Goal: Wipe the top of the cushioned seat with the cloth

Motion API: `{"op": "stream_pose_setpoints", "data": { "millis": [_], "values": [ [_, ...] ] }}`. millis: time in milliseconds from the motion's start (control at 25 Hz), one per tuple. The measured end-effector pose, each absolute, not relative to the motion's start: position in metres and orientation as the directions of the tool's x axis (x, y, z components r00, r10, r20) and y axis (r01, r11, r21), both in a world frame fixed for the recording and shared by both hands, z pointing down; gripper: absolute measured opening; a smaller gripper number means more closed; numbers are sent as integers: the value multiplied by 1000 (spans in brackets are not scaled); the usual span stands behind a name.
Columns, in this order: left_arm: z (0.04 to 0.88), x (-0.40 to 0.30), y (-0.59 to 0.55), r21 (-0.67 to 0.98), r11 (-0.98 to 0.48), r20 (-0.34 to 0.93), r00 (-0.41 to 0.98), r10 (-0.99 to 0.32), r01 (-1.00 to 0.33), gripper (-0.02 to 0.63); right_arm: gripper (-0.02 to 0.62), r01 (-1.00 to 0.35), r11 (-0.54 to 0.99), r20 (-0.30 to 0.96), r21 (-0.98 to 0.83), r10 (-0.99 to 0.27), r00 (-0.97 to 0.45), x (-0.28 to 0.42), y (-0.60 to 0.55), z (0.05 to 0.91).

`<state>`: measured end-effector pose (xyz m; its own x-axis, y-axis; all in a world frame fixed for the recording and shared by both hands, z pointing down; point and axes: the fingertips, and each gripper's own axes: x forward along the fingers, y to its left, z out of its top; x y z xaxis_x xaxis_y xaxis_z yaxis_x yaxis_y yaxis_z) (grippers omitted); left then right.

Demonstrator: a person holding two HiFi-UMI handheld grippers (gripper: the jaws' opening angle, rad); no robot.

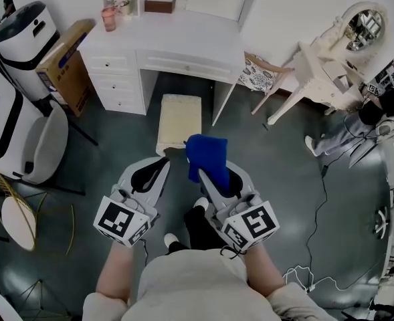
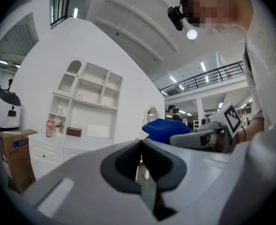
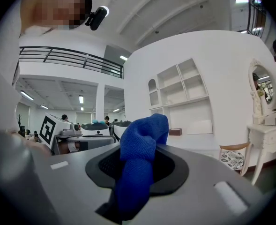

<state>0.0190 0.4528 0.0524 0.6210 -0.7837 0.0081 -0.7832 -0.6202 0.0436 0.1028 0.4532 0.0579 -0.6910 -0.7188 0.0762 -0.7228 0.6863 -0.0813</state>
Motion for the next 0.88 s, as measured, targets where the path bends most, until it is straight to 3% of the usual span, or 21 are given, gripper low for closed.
{"op": "stream_pose_setpoints", "data": {
  "millis": [880],
  "values": [
    [40, 68, 244, 17, -549, -29, 548, -836, -836, 0, 132, -649, 757, 63, -68, -646, -761, 152, 231, 55]
  ]
}}
